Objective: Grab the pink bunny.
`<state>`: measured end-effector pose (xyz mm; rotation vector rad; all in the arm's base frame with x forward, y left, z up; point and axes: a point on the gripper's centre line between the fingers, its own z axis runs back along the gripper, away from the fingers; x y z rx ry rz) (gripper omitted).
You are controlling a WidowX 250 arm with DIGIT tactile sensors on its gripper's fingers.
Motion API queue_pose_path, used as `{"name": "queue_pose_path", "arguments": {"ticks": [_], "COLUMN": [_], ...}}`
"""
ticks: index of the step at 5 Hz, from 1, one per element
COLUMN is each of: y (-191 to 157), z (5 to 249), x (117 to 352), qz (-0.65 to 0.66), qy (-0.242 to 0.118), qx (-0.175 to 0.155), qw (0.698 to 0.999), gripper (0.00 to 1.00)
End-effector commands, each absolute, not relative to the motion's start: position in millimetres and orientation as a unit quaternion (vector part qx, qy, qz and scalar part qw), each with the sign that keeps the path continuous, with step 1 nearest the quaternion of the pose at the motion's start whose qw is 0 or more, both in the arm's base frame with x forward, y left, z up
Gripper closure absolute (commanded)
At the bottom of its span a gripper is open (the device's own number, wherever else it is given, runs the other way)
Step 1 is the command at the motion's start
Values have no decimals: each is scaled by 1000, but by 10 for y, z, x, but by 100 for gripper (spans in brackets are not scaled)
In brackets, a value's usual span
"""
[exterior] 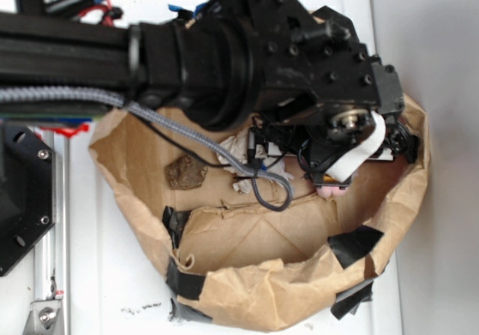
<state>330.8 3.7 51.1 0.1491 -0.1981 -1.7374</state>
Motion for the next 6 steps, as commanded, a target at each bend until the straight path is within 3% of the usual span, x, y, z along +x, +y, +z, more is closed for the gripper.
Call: {"name": "queue_pose_path", "arguments": {"ticks": [1, 3, 6], "y": [-211, -199, -53], "z": [532, 702, 764], "x": [3037, 2966, 3173], "qz": [-798, -803, -797], "qy": [-92, -114, -111], "qx": [73, 71, 97], "qw": [592, 581, 586], "gripper": [0, 0, 0]}}
